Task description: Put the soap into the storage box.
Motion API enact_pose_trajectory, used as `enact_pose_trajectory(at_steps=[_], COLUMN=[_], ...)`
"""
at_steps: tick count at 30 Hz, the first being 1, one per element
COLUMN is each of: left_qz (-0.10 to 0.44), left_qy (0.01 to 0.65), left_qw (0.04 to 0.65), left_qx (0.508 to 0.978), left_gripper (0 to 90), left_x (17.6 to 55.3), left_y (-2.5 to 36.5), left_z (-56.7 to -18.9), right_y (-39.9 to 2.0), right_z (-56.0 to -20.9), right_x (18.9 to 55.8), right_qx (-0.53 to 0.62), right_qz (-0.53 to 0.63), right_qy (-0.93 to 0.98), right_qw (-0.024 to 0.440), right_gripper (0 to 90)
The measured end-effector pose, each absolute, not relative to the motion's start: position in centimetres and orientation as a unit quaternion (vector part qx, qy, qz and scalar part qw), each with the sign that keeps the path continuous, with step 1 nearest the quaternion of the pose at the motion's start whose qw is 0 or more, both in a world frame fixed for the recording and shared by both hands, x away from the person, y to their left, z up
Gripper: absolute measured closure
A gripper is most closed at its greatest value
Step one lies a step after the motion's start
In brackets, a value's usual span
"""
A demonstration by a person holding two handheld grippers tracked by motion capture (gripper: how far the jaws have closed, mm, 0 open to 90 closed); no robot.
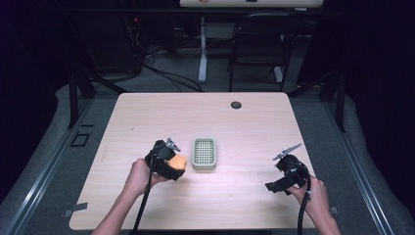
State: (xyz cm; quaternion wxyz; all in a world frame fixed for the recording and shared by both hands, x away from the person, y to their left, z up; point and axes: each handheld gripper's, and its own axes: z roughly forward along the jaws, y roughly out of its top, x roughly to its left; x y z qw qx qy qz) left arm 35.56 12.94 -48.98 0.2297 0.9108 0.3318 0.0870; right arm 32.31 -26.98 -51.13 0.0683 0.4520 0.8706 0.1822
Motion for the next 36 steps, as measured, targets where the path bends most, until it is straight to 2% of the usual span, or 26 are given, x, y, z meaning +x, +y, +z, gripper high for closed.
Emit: enact_pose_trajectory(at_steps=[36], left_qz=[0.097], left_qy=[0.324], left_qw=[0.248], left_qx=[0.908], left_gripper=[27.3], left_x=[37.4], left_y=[11.2], left_z=[-47.1], right_y=[-27.0], right_z=[-51.1], right_x=[32.3], right_qx=[0.454], right_qz=[0.188], right_qy=[0.869], right_qw=[0.065], right_gripper=[8.6])
